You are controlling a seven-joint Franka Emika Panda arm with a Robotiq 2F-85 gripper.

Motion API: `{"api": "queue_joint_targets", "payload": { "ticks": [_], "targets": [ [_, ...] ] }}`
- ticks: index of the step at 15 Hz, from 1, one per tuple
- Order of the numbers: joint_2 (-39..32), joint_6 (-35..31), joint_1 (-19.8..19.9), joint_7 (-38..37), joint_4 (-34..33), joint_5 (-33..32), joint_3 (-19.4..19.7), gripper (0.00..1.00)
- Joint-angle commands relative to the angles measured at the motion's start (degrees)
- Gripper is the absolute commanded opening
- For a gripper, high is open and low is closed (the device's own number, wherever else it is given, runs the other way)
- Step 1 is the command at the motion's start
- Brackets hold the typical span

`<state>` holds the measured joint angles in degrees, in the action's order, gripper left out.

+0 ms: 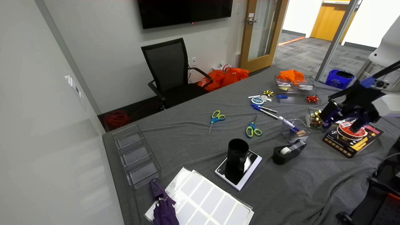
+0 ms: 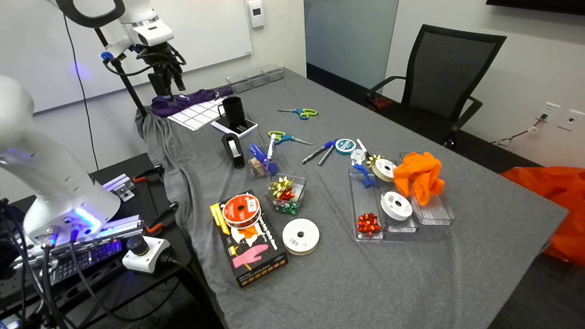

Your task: Move the black masking tape dispenser forward

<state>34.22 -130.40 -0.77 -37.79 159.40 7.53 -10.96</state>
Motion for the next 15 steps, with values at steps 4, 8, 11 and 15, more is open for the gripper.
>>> {"api": "queue_joint_targets", "payload": {
  "ticks": [4, 8, 11, 15],
  "targets": [
    [-12.3, -12.3, 4.6, -20.4, -2.3, -0.1, -3.5, 1.0],
    [-20.6, -17.1, 5.8, -35.9, -3.7, -3.6, -4.9, 1.0],
    [-26.3, -22.2, 5.3, -44.4, -4.7, -7.4, -3.7, 1.0],
    [-33.4, -30.6, 4.0, -52.5, -6.4, -9.8, -1.0, 1.0]
  ]
}}
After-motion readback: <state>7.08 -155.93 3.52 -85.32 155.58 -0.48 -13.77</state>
